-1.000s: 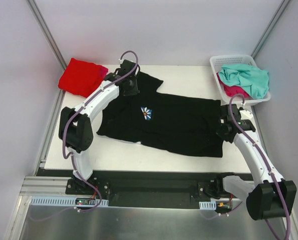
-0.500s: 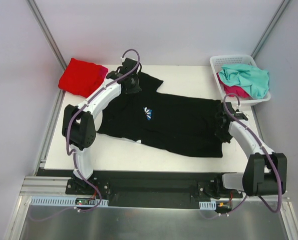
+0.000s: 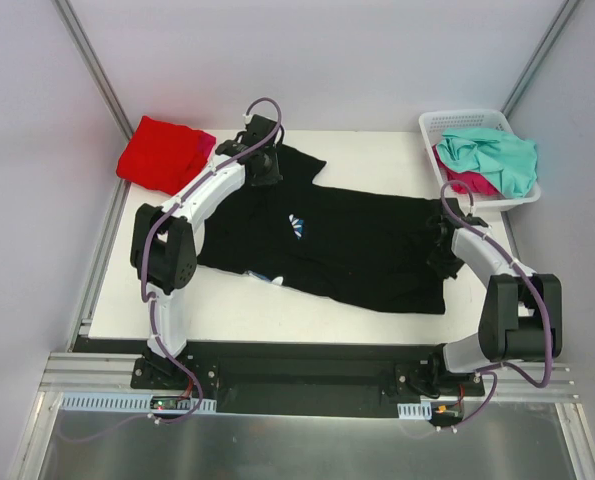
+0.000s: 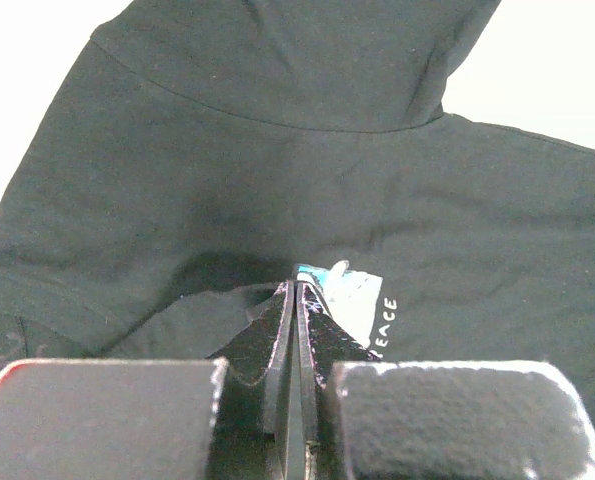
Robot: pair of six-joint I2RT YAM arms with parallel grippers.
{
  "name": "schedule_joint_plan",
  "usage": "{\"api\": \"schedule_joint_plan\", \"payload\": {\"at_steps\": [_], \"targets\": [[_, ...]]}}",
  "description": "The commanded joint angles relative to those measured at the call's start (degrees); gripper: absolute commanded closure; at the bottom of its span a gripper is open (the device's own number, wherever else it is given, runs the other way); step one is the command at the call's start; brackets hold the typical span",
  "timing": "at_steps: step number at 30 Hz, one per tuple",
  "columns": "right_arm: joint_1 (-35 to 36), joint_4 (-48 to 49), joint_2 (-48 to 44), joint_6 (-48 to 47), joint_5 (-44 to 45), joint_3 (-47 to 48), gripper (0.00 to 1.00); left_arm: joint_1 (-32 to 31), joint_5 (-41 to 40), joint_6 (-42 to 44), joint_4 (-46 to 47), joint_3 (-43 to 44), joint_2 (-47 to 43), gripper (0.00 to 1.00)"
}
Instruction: Fold and stack the t-shirts
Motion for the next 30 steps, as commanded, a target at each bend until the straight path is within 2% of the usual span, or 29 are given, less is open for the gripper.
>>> {"api": "schedule_joint_plan", "payload": {"at_steps": [1, 7, 10, 11, 12, 14, 15, 17, 19, 20, 21, 22, 24, 26, 30], "targets": [[-0.78, 1.84, 1.19, -1.66, 2.14, 4.18, 0.99, 1.15, -0.60, 1.21, 0.60, 2.03, -0.42, 1.00], [-0.78, 1.14, 2.69, -2.72, 1.44, 6.65, 0.99, 1.50, -0.60, 1.39, 0.60, 1.41, -1.65, 1.00], [-0.78, 0.62, 3.57, -3.50, 1.09, 7.26, 0.93, 1.68, -0.69, 1.39, 0.42, 1.15, -2.09, 1.00], [-0.78, 0.44, 3.83, -3.86, 0.92, 7.44, 0.86, 1.76, -0.95, 0.86, 0.33, 0.54, -2.44, 0.76], [-0.78, 0.44, 4.01, -4.04, 0.65, 7.44, 0.84, 1.85, -1.22, 0.68, 0.33, 0.18, -2.79, 0.59], [-0.78, 0.53, 4.01, -3.95, 0.91, 7.18, 0.81, 2.03, -2.71, 0.59, 0.33, -0.87, -4.01, 0.55], [-0.78, 0.53, 3.66, -4.04, 1.09, 7.00, 0.75, 2.03, -3.32, 0.86, 0.33, -0.96, -4.37, 0.45], [-0.78, 0.35, 2.96, -4.47, 0.91, 7.00, 0.73, 2.03, -4.82, 1.99, 0.16, -0.96, -5.95, 0.29], [-0.78, 0.09, 1.20, -4.74, 0.21, 7.53, 0.73, 2.03, -6.22, 2.70, -0.54, -0.35, -7.09, 0.27], [-0.70, 0.00, 0.50, -5.26, 0.04, 7.79, 0.74, 1.94, -6.40, 3.31, -0.98, -0.17, -8.23, 0.23], [-0.70, -0.17, -0.90, -5.62, -0.40, 8.66, 0.74, 2.03, -6.58, 3.58, -2.12, -0.08, -8.94, 0.12], [-0.52, 0.00, -1.78, -6.23, -1.01, 9.11, 0.73, 1.94, -6.67, 3.58, -2.91, -0.08, -9.64, 0.08], [-0.08, 1.40, -3.89, -9.03, -4.07, 9.46, 0.69, 1.94, -6.06, 2.10, -4.49, -1.74, -12.89, 0.06], [0.79, 3.34, -6.18, -11.32, -9.07, 10.25, 0.62, 1.68, -3.87, -0.79, -4.41, -7.53, -17.61, 0.06], [3.69, 1.68, -5.75, -14.23, -13.41, 12.89, 0.55, 0.98, -1.75, -4.41, -4.24, -16.68, -23.17, 0.03]]}}
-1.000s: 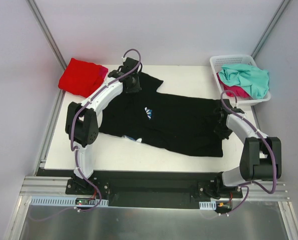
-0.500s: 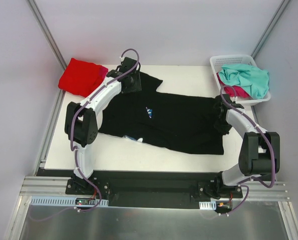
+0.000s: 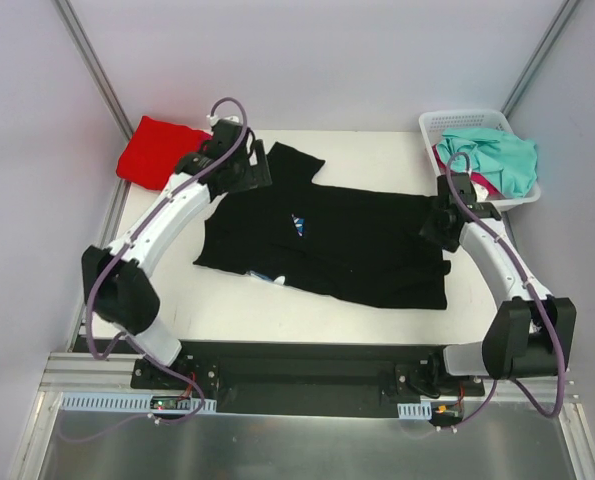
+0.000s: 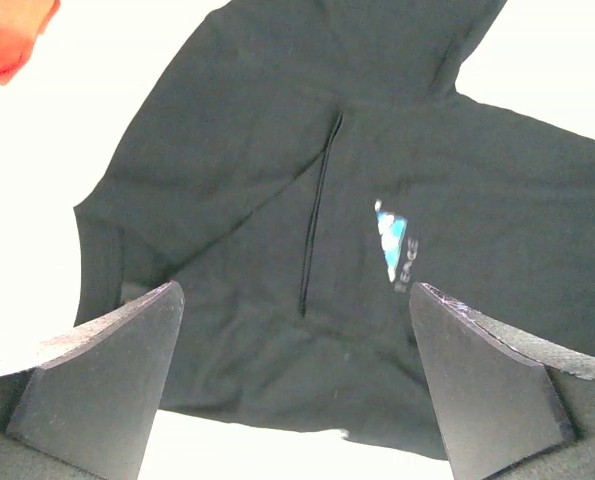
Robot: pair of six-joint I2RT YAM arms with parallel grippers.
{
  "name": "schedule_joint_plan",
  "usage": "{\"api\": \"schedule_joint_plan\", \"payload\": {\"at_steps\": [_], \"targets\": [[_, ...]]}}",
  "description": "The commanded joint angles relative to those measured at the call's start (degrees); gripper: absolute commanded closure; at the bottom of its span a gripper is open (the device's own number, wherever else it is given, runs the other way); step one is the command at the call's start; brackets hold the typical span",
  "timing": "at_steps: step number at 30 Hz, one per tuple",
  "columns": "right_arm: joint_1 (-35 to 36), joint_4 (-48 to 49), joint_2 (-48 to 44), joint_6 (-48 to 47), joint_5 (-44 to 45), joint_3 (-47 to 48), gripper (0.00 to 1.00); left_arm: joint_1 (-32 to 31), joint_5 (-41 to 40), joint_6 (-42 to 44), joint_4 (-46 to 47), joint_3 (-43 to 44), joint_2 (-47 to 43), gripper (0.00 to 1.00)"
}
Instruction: Fold and stack the t-shirts
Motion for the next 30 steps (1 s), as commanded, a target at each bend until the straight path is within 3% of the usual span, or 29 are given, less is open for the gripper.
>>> {"api": "schedule_joint_plan", "payload": {"at_steps": [1, 5, 13, 20, 30], "targets": [[4.13, 0.27, -0.89, -5.20, -7.35, 3.84, 0.51, -0.56, 2.56, -4.76, -2.40, -8.86, -6.63, 0.03], [8.62, 0.62, 1.03, -7.05, -12.26, 4.63, 0.48, -3.19, 4.14, -6.96, -2.49, -13.88, -10.67, 0.01], [16.71, -1.40, 6.58, -7.23, -15.62, 9.38, 0.49, -8.72, -1.03, -13.11, -1.09, -25.05, -15.86, 0.01], [17.50, -2.19, 6.93, -7.41, -20.45, 11.14, 0.51, -6.98, -2.63, -14.78, 0.06, -31.20, -15.96, 0.01], [18.21, 0.09, 2.28, -2.31, -21.08, -2.82, 0.50, -6.18, -1.48, -17.60, 1.99, -40.25, -16.83, 0.01]]}}
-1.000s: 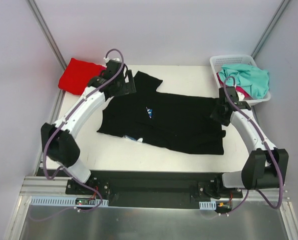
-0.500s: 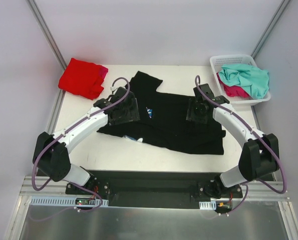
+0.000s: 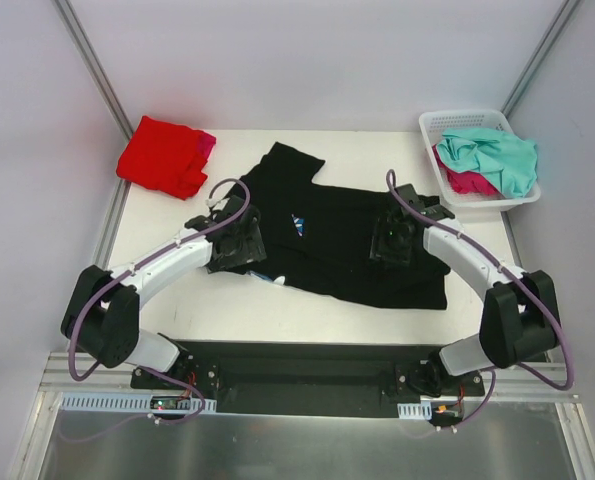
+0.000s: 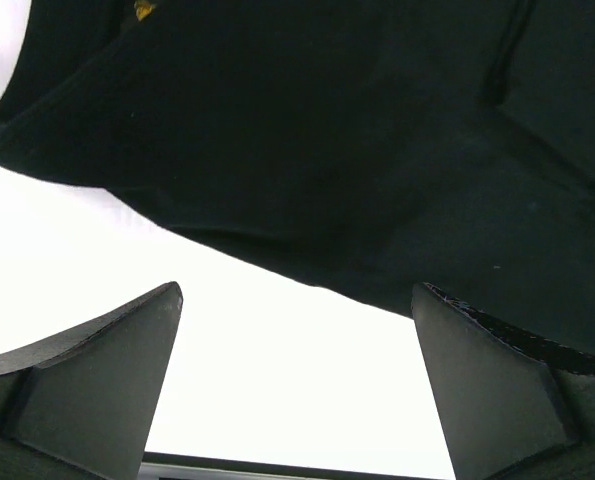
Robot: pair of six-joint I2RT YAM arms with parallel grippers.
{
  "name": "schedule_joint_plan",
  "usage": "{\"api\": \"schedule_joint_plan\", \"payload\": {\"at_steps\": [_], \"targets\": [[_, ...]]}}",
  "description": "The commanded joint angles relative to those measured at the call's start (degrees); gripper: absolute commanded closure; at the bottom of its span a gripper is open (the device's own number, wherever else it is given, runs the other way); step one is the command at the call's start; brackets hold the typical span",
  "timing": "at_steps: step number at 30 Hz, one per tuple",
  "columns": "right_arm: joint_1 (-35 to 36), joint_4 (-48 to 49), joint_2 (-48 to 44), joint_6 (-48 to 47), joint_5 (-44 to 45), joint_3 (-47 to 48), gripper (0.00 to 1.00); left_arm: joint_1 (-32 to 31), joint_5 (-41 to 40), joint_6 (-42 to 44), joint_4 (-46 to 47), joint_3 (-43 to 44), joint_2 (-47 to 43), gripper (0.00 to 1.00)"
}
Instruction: Fold and stack the t-shirts
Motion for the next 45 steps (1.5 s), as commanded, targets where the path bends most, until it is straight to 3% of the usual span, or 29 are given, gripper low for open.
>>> {"api": "schedule_joint_plan", "payload": {"at_steps": [1, 8, 15, 37, 45], "targets": [[0.39, -0.32, -4.02, 4.98, 1.80, -5.59, 0.50, 0.13, -0.65, -2.17, 0.94, -3.98, -1.73, 0.01], [0.31, -5.40, -10.70, 10.80, 10.51, -10.43, 0.51, 0.22, -0.04, -2.08, 2.43, -5.56, 0.37, 0.01], [0.13, -10.42, -16.07, 10.45, 15.71, -12.19, 0.52, 1.01, 1.19, -1.12, 5.25, -6.62, 2.04, 0.01], [-0.66, -0.23, 12.83, 1.14, 5.70, 3.89, 0.62, 4.44, 3.13, 1.17, 6.13, -7.76, -0.15, 0.01], [0.57, -7.52, 6.44, 0.70, 6.74, 4.77, 0.62, 4.44, 2.78, 0.91, 6.48, -8.55, -0.59, 0.01]]}}
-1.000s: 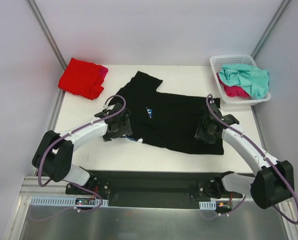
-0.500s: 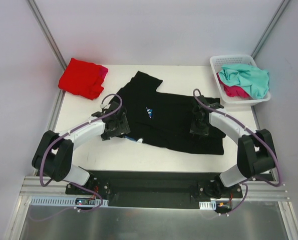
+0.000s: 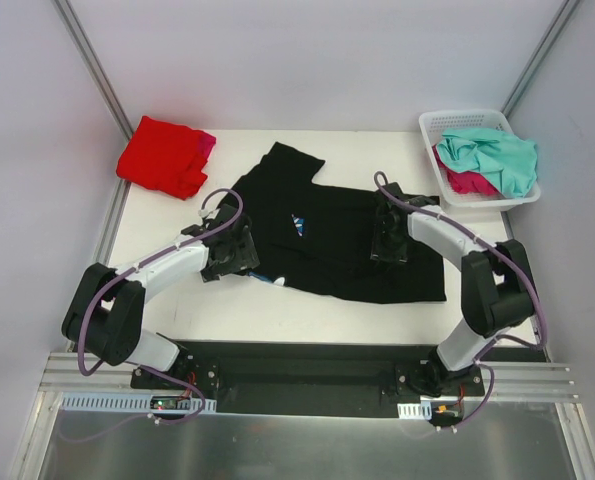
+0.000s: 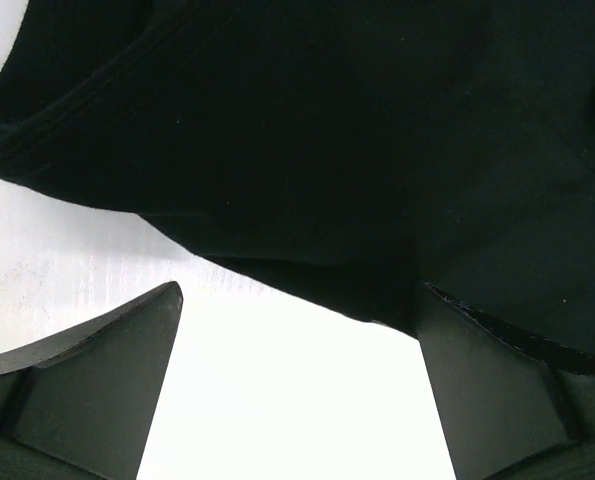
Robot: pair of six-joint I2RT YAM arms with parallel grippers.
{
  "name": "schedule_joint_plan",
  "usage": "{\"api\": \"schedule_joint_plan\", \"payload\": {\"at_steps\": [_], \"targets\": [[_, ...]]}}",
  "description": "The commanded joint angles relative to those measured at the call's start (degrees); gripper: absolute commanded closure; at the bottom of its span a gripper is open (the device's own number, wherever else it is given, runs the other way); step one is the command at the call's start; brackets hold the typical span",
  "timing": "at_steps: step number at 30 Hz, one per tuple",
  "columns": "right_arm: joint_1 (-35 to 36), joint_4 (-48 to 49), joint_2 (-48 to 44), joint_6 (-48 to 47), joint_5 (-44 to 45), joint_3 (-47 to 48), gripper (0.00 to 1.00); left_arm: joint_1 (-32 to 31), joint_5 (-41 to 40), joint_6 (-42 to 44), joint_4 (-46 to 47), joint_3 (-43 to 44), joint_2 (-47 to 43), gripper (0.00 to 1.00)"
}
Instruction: Fold and stack the t-shirts
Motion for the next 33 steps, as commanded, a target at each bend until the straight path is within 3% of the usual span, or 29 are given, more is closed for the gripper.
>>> {"api": "schedule_joint_plan", "payload": {"at_steps": [1, 12, 18, 22, 26, 33], "targets": [[0.57, -6.10, -6.31, -1.27, 1.36, 2.13, 0.62, 0.68, 0.42, 0.91, 0.06, -0.18, -1.12, 0.01], [1.89, -6.90, -12.73, -0.83, 3.39, -3.50, 0.62, 0.77, -0.29, 1.43, 0.06, -0.09, -2.34, 0.01], [1.97, -2.15, -10.72, -0.40, 0.06, -3.77, 0.63, 1.47, -0.02, 2.05, 0.06, 0.96, -1.29, 0.01], [1.80, -2.77, -11.23, 1.89, 1.72, -5.34, 0.62, 4.80, 3.31, 3.54, 2.16, 0.61, -0.15, 0.01], [1.18, -3.12, -15.18, 4.00, 3.74, -8.24, 0.62, 9.28, 11.90, 4.60, 6.47, -0.97, 2.48, 0.05], [0.92, -6.10, -17.21, 3.38, 4.45, -7.72, 0.62, 10.26, 11.84, 6.27, 6.47, 1.31, 3.89, 0.05]]}}
